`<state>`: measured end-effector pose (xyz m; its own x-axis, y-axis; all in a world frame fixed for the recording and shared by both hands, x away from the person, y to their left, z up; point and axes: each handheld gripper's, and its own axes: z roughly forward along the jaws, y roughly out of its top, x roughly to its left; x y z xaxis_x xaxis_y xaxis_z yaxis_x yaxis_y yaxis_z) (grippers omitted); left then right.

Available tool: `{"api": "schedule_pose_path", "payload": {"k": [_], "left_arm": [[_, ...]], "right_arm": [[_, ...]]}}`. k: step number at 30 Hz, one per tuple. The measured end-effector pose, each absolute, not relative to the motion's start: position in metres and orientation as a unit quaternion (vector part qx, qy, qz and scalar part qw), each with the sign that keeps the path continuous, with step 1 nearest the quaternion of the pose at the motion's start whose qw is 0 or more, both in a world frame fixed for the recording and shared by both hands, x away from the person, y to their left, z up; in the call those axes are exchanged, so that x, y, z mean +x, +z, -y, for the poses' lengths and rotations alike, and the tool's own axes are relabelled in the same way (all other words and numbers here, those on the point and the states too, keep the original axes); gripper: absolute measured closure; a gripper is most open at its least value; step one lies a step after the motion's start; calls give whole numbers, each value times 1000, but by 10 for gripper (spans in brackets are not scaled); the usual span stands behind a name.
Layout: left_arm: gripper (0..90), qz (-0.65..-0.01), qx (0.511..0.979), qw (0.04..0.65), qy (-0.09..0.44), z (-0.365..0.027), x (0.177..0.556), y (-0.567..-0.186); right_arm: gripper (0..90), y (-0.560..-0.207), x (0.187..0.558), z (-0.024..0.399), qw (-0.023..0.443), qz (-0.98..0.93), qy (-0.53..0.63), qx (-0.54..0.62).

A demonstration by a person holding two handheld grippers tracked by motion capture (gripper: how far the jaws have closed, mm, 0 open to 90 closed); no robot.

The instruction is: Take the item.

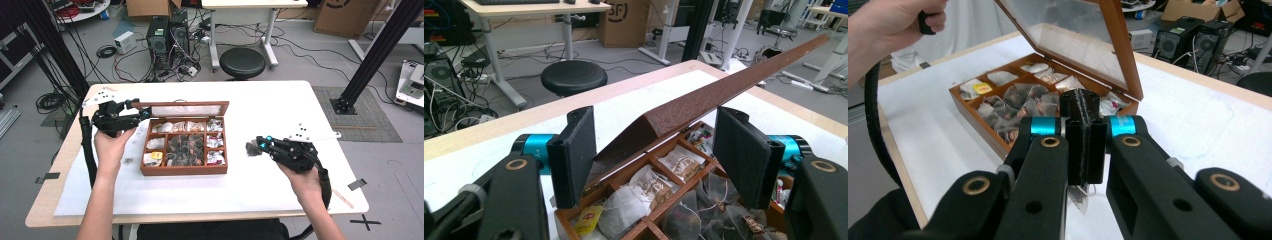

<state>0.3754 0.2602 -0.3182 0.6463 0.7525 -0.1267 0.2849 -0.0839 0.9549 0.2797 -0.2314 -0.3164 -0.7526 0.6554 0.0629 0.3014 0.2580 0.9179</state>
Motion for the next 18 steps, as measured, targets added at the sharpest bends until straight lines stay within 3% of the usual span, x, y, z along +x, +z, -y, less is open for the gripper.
{"api": "schedule_pose_path", "payload": {"k": [18], "left_arm": [[341, -367, 708, 568, 205, -260, 375, -318]], "right_arm": [[900, -342, 275, 248, 171, -780, 509, 320]]}}
